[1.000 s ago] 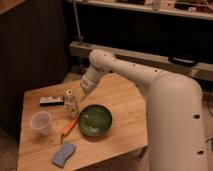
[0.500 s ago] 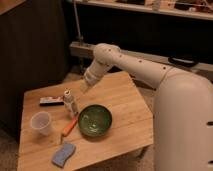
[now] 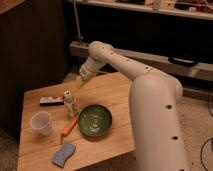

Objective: Knock the bottle over

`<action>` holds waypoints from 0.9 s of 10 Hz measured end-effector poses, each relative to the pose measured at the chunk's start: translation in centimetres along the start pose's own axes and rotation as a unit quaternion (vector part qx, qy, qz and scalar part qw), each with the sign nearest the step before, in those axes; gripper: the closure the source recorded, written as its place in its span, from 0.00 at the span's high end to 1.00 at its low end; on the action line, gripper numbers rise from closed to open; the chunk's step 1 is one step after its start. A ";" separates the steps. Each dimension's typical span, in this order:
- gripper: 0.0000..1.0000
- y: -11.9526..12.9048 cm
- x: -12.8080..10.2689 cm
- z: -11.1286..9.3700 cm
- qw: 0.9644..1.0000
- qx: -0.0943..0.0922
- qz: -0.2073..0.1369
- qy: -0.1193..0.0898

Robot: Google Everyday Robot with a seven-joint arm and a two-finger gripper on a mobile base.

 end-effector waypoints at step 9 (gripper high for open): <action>0.00 7.8 -1.4 6.5 0.990 -0.067 -0.091 0.082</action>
